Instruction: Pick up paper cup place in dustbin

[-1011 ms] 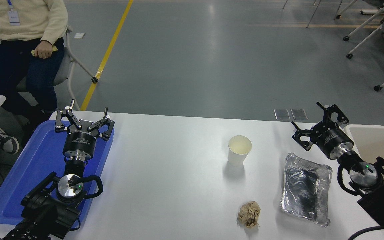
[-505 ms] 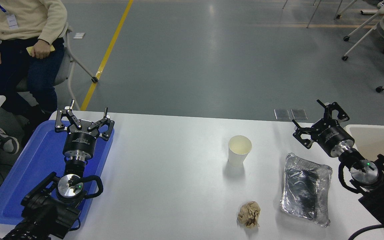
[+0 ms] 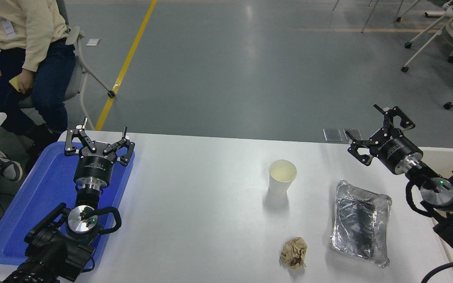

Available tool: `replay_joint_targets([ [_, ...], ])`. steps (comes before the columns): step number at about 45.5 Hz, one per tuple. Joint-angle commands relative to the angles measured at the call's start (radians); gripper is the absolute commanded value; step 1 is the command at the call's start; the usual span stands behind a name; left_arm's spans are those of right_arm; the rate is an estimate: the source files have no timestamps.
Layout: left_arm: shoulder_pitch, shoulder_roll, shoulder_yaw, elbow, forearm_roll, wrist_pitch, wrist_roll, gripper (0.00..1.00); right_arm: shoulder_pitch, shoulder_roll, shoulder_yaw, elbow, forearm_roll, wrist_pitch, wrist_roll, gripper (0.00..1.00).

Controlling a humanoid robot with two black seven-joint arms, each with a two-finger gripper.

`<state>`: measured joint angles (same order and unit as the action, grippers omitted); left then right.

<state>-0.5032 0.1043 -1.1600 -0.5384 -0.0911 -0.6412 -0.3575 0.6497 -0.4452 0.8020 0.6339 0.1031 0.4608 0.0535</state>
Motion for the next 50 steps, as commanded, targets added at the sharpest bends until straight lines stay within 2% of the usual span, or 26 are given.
replay_joint_targets([
  [1,0.000,0.000,0.000,0.000,-0.001,0.000,0.000,1.00,0.062,-0.033,-0.029,0.087,-0.146,-0.066,-0.006,1.00],
  [6,0.000,0.000,0.000,0.000,0.001,0.000,0.000,1.00,0.116,-0.052,-0.125,0.122,-0.203,-0.088,-0.006,1.00],
  [27,0.000,0.000,0.000,0.000,0.001,-0.002,0.002,1.00,0.409,-0.145,-0.587,0.314,-0.215,-0.143,-0.001,1.00],
  [45,0.000,0.000,0.000,0.000,0.001,-0.002,0.003,1.00,0.705,-0.151,-1.086,0.507,-0.405,-0.241,-0.001,1.00],
  [50,0.000,0.000,0.000,-0.002,0.001,-0.002,0.003,1.00,0.775,-0.155,-1.161,0.584,-0.419,-0.241,-0.001,1.00],
])
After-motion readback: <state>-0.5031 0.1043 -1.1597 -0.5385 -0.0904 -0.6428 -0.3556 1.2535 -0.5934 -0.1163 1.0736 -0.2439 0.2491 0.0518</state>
